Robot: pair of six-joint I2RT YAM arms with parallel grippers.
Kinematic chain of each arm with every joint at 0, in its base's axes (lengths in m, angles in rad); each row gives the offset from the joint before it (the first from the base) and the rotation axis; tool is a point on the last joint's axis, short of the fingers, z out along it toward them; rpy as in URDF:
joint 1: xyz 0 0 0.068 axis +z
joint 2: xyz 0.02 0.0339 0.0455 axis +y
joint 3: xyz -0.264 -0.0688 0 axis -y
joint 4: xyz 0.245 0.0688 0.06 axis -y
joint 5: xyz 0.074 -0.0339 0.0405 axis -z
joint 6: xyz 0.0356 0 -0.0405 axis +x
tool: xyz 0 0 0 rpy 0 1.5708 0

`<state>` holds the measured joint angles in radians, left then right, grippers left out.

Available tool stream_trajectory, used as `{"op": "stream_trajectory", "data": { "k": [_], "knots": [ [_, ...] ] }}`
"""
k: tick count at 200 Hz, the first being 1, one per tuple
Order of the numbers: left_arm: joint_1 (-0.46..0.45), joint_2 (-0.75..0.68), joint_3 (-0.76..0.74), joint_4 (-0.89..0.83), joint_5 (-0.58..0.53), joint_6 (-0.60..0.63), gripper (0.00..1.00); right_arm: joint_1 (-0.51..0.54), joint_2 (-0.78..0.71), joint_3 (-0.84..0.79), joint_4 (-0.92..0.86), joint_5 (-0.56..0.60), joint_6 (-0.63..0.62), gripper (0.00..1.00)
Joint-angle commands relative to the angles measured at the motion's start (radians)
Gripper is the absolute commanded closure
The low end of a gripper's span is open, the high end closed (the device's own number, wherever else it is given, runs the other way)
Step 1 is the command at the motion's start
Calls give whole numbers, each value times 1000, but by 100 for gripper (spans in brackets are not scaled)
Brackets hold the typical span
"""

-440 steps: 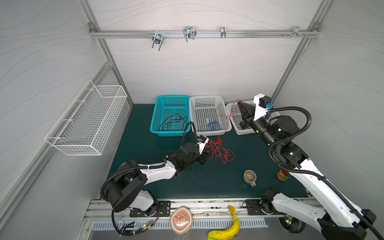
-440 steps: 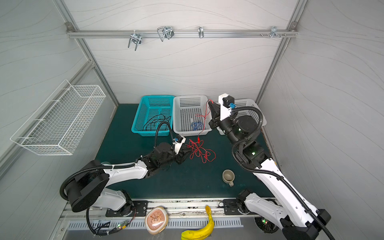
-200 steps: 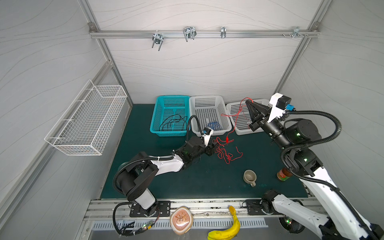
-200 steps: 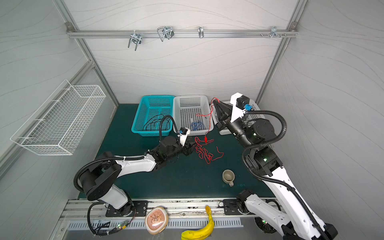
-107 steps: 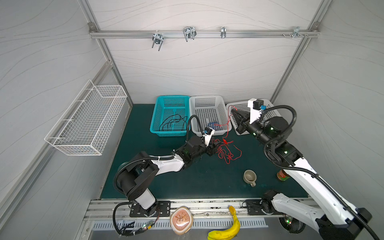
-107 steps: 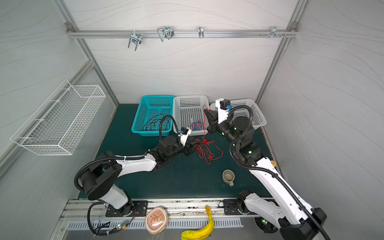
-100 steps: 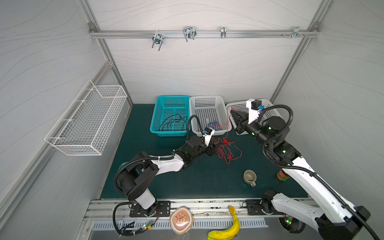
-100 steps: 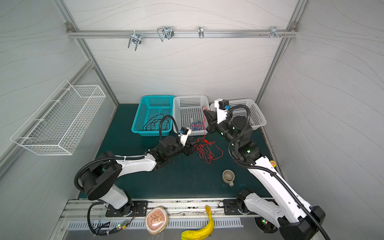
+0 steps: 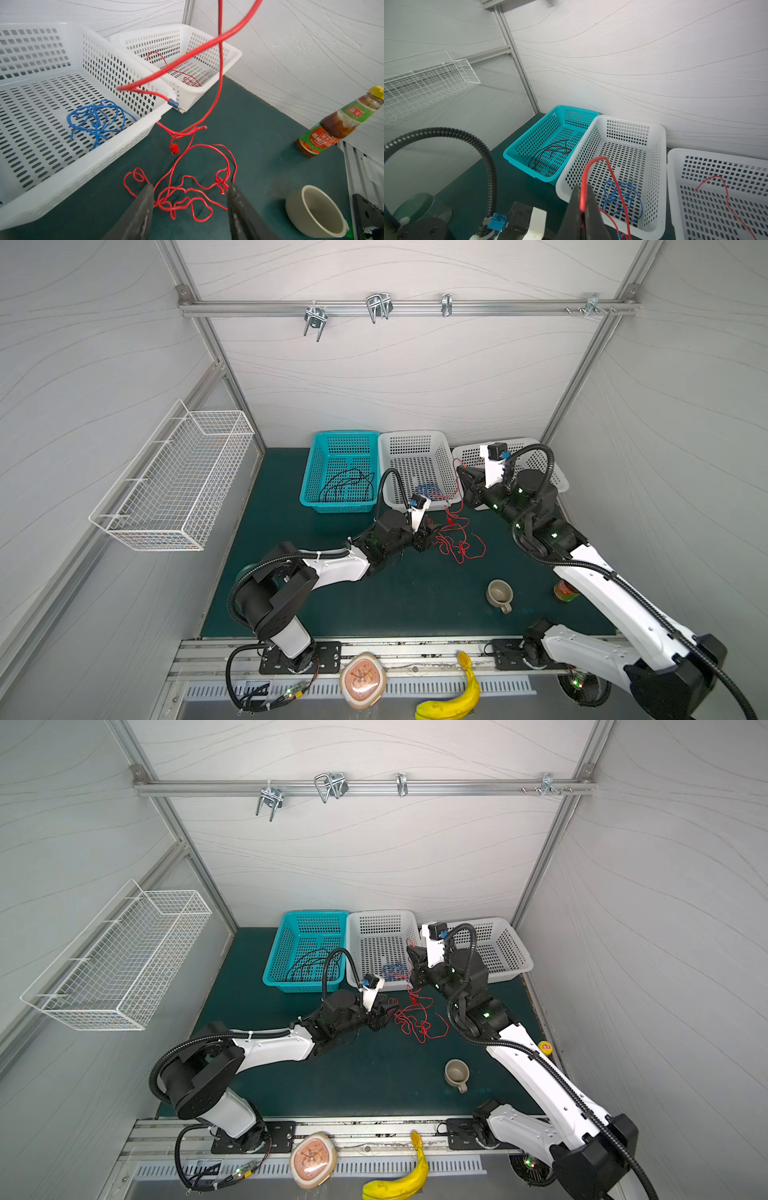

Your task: Untangle the cables

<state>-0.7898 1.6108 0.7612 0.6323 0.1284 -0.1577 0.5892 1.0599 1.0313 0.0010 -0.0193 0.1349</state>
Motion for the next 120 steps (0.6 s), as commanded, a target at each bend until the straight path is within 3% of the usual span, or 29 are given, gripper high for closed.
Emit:
{"op": "stream_trajectory", "data": {
  "k": [1,88,120],
  "knots": [
    [2,23,47,11,-16,10,43,-3,20,46,-3,-119,8,100],
    [3,-59,-23,-11,-49,20,43,-2,114,118,174,-417,87,100],
    [2,-100,-62,-26,-79,29,44,-1,162,141,194,-449,118,100]
  ]
}}
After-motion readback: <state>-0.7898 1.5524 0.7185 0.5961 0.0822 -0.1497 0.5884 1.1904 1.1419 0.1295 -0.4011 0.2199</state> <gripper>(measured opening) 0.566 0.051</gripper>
